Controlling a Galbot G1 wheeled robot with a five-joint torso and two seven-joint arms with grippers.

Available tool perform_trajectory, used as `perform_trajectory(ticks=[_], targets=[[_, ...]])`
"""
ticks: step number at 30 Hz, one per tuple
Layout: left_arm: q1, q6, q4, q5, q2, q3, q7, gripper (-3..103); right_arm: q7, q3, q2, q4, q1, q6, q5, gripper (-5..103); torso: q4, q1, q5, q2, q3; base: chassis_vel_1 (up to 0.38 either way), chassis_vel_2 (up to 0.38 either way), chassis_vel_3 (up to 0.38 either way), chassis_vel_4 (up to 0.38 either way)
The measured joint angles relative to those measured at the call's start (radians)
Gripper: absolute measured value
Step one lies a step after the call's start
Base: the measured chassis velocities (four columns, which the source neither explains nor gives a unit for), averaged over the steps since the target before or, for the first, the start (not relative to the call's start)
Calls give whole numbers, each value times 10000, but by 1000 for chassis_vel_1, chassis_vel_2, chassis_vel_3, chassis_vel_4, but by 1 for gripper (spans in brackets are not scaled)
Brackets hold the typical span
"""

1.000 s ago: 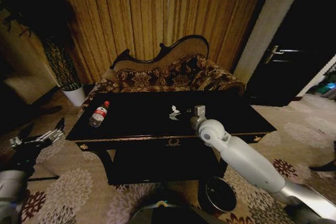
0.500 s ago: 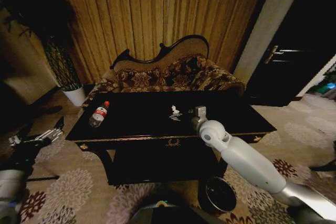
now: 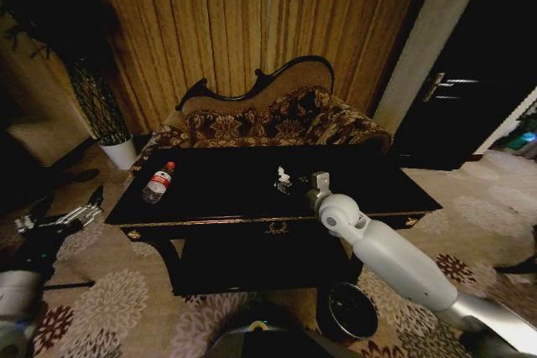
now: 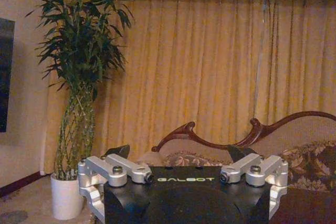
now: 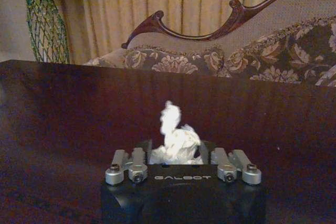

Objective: Move to the front of the table and place the trash on the table into the trash bin.

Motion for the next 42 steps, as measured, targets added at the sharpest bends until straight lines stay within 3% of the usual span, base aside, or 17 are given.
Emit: perform_trajectory(ticks=[4,7,9,12,16,30,38,42], targets=[[-2,0,0,0,-4,11,5,100,0,11,-9,-4,-40,8,-25,41,0,0,0,0,0,0,0,0,0],[-8,0,0,0,-5,19,9,100,-2,40,-22,-4,-64,21,-36,25,0,0,0,0,0,0,0,0,0],[-11,0,0,0,-3,20,10,100,-2,48,-26,-3,-68,22,-36,25,0,0,0,0,0,0,0,0,0],[-20,0,0,-1,15,23,11,100,-2,94,-36,15,-115,29,-37,11,0,0,0,0,0,0,0,0,0],[-26,0,0,-2,19,39,11,100,-4,178,-49,53,-209,42,-38,2,0,0,0,0,0,0,0,0,0],[-120,11,0,10,74,180,2,100,-30,988,-150,361,-680,509,80,1,0,0,1,0,0,0,0,0,0],[-146,14,0,-50,112,181,-2,100,-85,2201,-342,596,-1248,1434,35,1,0,0,1,0,0,0,0,0,0],[-146,-111,0,-144,123,136,-4,100,-97,2818,-401,702,-1730,2183,-491,1,0,0,1,0,0,0,0,0,0]])
